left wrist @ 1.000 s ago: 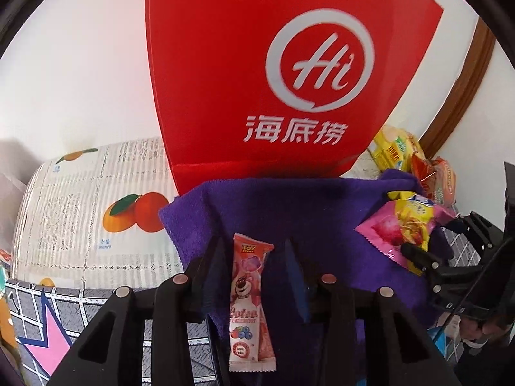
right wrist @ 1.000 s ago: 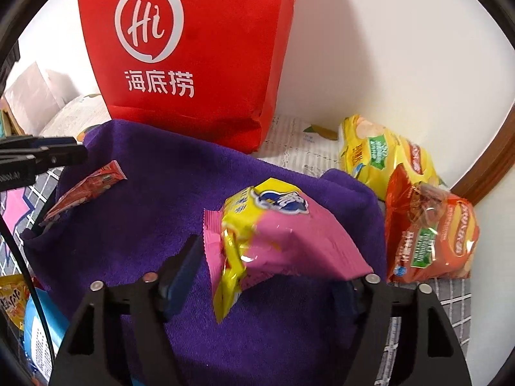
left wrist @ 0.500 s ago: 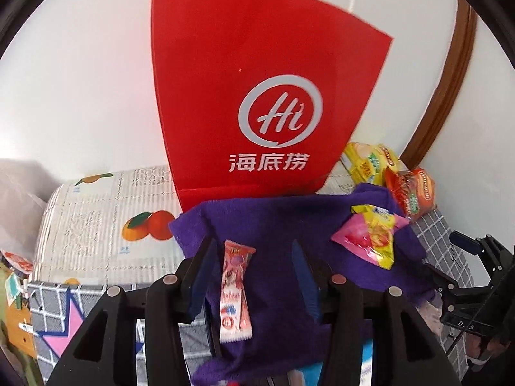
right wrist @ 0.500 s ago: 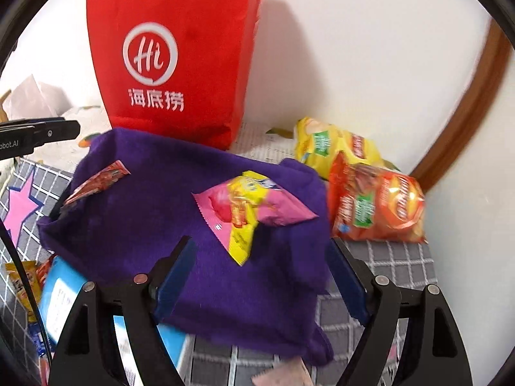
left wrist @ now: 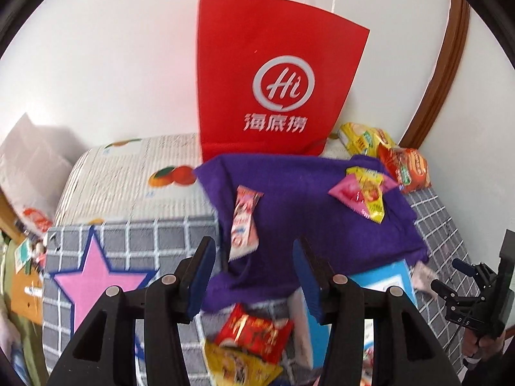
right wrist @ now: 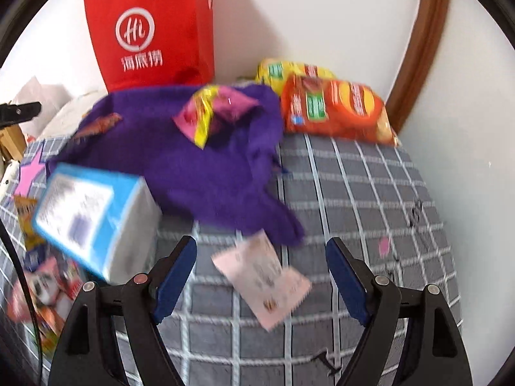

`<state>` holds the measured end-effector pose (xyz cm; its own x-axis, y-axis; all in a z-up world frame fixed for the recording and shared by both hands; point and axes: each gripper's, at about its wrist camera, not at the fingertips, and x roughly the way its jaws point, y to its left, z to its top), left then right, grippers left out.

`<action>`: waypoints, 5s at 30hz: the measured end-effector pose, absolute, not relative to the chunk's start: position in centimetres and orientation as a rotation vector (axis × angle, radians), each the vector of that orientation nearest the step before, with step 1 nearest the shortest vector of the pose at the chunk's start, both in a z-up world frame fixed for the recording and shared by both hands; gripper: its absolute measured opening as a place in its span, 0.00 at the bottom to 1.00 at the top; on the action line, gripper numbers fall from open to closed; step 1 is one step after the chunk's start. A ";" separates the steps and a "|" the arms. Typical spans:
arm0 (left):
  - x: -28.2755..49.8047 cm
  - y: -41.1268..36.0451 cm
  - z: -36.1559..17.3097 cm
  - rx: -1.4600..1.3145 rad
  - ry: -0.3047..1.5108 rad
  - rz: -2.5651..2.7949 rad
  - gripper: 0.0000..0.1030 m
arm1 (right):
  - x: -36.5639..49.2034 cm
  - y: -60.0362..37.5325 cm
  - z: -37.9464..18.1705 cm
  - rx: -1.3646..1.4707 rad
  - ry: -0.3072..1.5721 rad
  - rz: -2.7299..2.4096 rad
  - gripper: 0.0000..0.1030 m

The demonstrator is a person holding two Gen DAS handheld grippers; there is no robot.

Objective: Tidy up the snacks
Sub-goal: 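Grasp the pink-white sachet with the right tool while the left tool reaches the yellow bag, then grasp the yellow snack bag with the left tool and lift it, then carry the sachet and yellow snack bag toward the purple towel with both tools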

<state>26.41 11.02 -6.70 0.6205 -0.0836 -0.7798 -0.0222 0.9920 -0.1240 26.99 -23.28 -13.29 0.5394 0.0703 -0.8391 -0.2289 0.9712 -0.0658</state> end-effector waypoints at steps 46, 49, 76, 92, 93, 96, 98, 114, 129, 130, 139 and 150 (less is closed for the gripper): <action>17.7 12.5 -12.9 -0.238 1.030 0.004 0.46 | 22.8 -23.1 -14.7 -0.090 0.972 0.237 0.44; 18.1 12.3 -13.9 -0.242 1.050 0.002 0.46 | 22.2 -22.7 -14.5 -0.097 0.974 0.237 0.44; 19.0 12.8 -15.9 -0.249 1.048 -0.012 0.36 | 19.7 -19.9 -11.7 -0.121 0.944 0.231 0.44; 15.8 13.0 -10.2 -0.212 0.928 -0.009 0.35 | 17.3 -19.2 -8.4 -0.105 0.875 0.250 0.44; 15.7 12.9 -9.8 -0.208 0.921 -0.011 0.35 | 17.2 -19.2 -7.9 -0.101 0.867 0.252 0.44; 15.5 12.9 -8.6 -0.200 0.898 -0.009 0.35 | 17.1 -19.3 -6.6 -0.099 0.833 0.249 0.44; 15.5 12.8 -7.8 -0.196 0.886 -0.010 0.35 | 17.1 -19.3 -5.8 -0.094 0.815 0.247 0.44; 19.4 11.5 -3.6 -0.135 0.813 -0.026 0.35 | 20.1 -19.4 -2.8 -0.058 0.752 0.253 0.44; 26.5 9.5 -3.1 -0.101 0.795 -0.080 0.35 | 26.1 -17.4 -3.6 -0.061 0.777 0.263 0.44; 27.0 9.3 -3.3 -0.104 0.797 -0.084 0.35 | 26.5 -17.1 -3.7 -0.063 0.778 0.266 0.44; 29.9 8.5 -5.4 -0.116 0.809 -0.110 0.35 | 29.7 -16.3 -5.3 -0.050 0.811 0.273 0.44; 31.4 9.5 -7.9 -0.157 0.868 -0.115 0.35 | 32.5 -15.4 -8.5 -0.054 0.834 0.300 0.44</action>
